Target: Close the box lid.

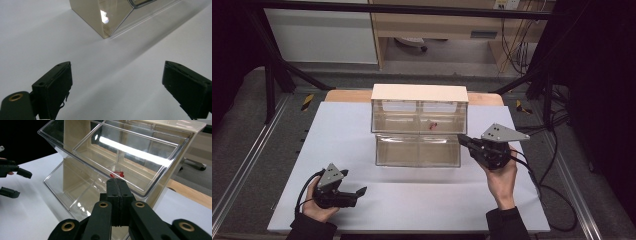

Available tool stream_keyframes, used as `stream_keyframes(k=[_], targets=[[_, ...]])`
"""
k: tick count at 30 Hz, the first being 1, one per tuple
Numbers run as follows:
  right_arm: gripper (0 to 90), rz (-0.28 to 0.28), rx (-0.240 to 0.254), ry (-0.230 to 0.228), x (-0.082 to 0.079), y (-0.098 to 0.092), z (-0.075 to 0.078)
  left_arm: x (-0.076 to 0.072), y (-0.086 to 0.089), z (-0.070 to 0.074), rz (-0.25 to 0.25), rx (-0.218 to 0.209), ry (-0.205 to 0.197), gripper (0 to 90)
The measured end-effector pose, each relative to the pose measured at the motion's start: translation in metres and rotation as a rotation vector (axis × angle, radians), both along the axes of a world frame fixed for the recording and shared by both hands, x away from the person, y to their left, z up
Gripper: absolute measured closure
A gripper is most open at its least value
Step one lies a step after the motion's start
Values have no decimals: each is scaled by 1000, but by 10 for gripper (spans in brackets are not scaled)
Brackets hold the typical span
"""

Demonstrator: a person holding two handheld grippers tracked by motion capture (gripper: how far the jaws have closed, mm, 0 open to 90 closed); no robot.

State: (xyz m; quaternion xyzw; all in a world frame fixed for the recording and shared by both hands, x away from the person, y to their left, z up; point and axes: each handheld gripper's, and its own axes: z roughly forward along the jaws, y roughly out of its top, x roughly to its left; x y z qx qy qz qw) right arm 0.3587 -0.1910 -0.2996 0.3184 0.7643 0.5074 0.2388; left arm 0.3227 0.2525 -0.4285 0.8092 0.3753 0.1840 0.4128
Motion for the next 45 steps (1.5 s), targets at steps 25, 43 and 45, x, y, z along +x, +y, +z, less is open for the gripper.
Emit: stream_keyframes(k=[25,43,45], targets=[[476,-33,7,120,-10,-45,-44,2,2,-3,1,10,9,89],[94,-48,7,212,-15,-75,-100,3,2,-7,-3,22,28,76],[73,-46,6,224,-16,-77,-106,3,2,-8,-3,23,32,75]])
